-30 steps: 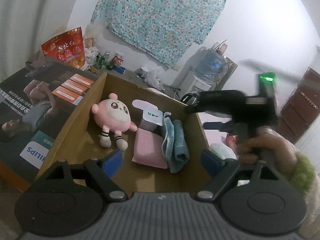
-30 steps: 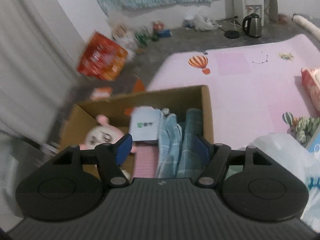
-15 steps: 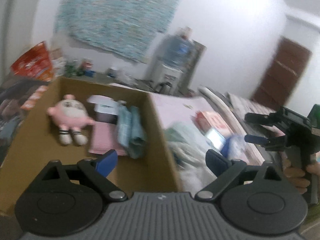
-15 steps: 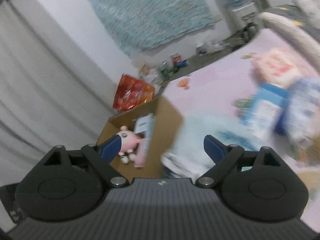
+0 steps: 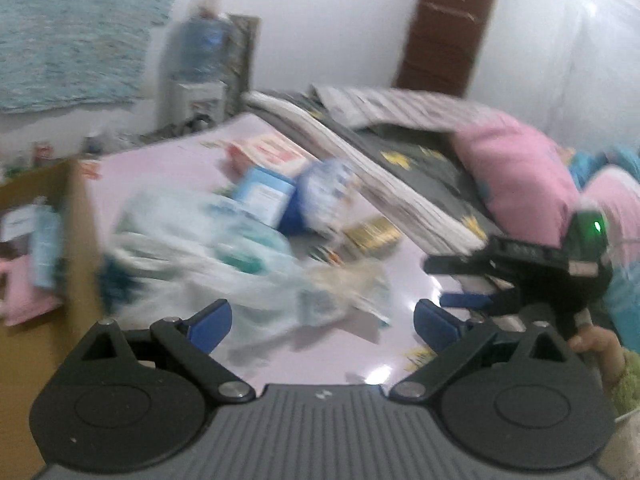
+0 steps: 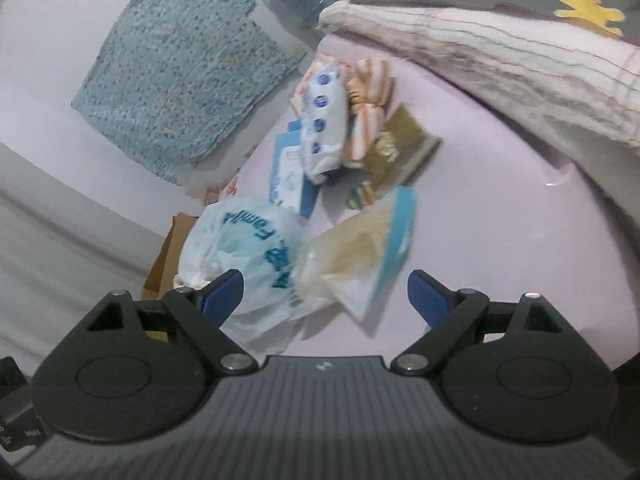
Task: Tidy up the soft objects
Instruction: 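Move both open tools back to the pile on the bed, then close the left tool on the clear bread bag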
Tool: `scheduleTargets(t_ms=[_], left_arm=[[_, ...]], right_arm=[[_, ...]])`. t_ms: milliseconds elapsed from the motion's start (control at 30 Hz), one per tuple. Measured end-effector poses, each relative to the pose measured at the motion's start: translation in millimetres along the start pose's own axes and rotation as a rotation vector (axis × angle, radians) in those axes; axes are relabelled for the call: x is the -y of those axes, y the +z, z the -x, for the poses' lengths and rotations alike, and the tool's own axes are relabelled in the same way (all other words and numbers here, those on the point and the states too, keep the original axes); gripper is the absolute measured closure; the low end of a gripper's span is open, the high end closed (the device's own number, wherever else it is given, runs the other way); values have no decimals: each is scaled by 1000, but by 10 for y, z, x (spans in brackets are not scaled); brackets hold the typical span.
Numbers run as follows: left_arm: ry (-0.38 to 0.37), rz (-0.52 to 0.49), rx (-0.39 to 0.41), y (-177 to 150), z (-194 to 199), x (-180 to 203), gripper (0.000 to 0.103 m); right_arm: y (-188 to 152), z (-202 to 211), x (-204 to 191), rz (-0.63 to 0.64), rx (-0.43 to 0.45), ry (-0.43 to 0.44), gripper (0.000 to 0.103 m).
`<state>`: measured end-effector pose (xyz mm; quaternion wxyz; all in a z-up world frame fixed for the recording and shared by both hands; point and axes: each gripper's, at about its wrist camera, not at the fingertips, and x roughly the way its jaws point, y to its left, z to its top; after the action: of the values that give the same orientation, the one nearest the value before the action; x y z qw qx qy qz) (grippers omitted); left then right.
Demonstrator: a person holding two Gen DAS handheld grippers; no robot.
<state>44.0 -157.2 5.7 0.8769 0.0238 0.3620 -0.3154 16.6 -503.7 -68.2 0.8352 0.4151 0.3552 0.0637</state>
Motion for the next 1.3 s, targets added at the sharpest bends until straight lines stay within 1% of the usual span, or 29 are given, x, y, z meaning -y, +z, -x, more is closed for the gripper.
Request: scheduleTargets(t_ms=[67,133,167,233,333,367,400,433,467,500,567,600,633,667,733,833,900,967,1033,1167,1300], left_arm=[[-24,2,-34,-40,-198,124,5],[-40,25,-65,-102,-370,218,5],[-48,37,-81,-129,-463,249,5],[-51,65,-118,-199,-649,285,7],[-57,111,-156,-265,-822,254,11],[-56,123,-161,-285,-864,237,13],[-52,134,-164,-288,-883,212,14],[-47,144,-167,-300,-905,191,15],[-45,149,-172,-307,-924,172,14],[-44,153,-175,-301,-946,156,15],[-49,163,-182,-285,-984,143,15],[-57,166,-184,-291,-1001,131,15],[-63,168,-188,-284,-1019,124,15],[-67,171,-194,-288,-1047,116,15],[-80,182,-204,-308,-1099,92,14],[-87,195,-220,-339,-1165,58,14],[-79,194,-222,-359,-1184,41,14],[-78,195,-228,-369,-1191,25,13],[-84,198,-237,-371,-1213,15,10],[-81,205,-264,-348,-1280,6,9],[-65,183,-284,-333,-1317,8,7]], right_arm=[[32,-26,48,23,2,1,17],[116,-89,44,58,4,16,30],[181,-129,22,70,-2,24,34],[324,-276,-12,83,-26,46,50],[487,-457,-111,114,-55,63,60],[531,-538,-164,140,-68,73,62],[565,-631,-216,167,-79,80,66],[585,-709,-261,189,-84,76,67],[602,-807,-314,220,-94,65,68],[605,-898,-349,252,-103,45,73],[557,-1096,-378,320,-138,-45,76],[497,-1192,-362,348,-165,-82,78],[435,-1247,-339,363,-184,-107,78],[379,-1281,-305,364,-206,-126,79],[279,-1230,-250,356,-197,-105,83],[187,-1096,-192,298,-206,-83,83],[115,-1004,-154,275,-205,-71,83],[61,-928,-96,221,-217,-39,82],[18,-885,6,148,-232,7,82],[-62,-889,232,-34,-279,129,82],[-129,-871,333,-164,-328,237,77]])
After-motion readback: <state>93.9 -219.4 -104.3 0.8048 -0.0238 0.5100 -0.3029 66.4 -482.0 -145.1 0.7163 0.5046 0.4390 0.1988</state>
